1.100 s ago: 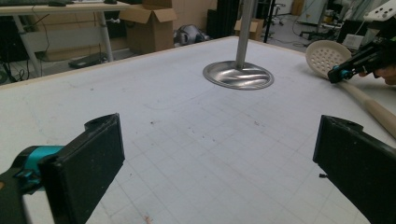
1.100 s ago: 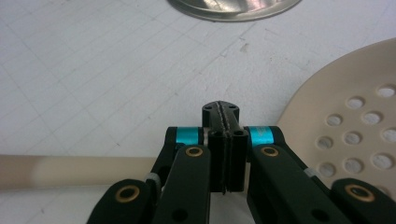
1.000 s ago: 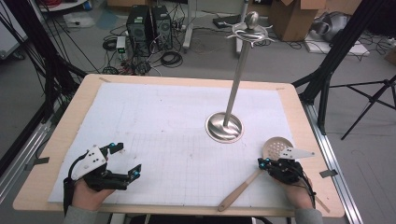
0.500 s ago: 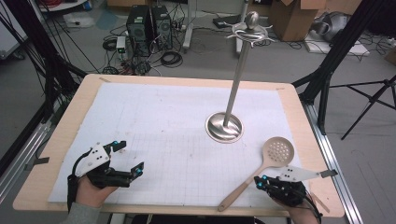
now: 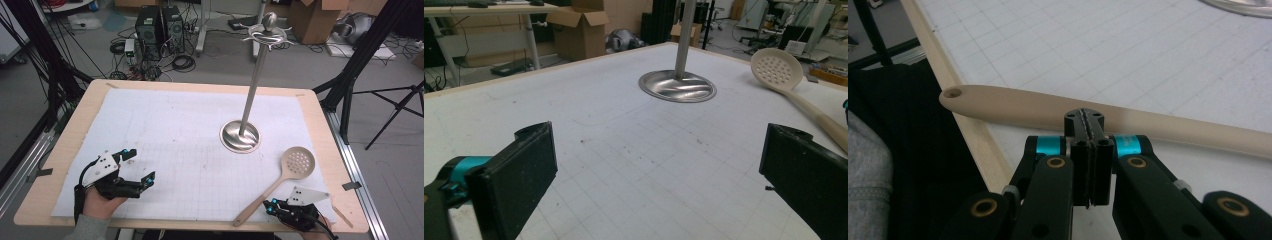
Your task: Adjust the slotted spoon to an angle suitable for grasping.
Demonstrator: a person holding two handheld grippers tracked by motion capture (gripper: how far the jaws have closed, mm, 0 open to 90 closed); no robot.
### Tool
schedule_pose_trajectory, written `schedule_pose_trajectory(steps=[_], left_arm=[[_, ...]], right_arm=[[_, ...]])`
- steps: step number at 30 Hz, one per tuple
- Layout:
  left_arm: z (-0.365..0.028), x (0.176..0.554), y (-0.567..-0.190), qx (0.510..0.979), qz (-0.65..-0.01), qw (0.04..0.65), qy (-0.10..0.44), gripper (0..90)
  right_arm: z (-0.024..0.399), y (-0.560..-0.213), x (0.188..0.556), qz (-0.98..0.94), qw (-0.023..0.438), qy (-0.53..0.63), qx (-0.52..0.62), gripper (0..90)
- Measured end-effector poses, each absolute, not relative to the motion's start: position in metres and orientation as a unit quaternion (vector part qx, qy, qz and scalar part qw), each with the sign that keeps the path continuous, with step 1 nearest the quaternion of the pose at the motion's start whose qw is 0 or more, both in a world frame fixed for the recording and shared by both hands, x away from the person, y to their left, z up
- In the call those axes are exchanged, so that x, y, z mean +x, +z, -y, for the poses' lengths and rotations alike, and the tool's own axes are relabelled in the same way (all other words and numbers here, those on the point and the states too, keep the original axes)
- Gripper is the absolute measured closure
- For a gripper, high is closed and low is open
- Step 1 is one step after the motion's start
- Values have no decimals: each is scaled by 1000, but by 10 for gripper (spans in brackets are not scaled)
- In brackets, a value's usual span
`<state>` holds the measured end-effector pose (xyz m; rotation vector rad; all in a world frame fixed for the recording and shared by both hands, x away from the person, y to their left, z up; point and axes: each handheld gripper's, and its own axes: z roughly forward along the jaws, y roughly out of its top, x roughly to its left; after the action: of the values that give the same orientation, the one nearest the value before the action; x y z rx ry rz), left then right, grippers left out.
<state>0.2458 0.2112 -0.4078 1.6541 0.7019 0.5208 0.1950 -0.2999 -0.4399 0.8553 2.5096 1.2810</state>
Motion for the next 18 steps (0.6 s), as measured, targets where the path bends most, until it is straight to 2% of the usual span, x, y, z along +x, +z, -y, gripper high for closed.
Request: schedule_pose_trajectory(steps=[18], left_arm=[[-218,243,-410,709,-310,591,229,23]], right_arm=[[269,-441,217,-858,90,420,280,900]])
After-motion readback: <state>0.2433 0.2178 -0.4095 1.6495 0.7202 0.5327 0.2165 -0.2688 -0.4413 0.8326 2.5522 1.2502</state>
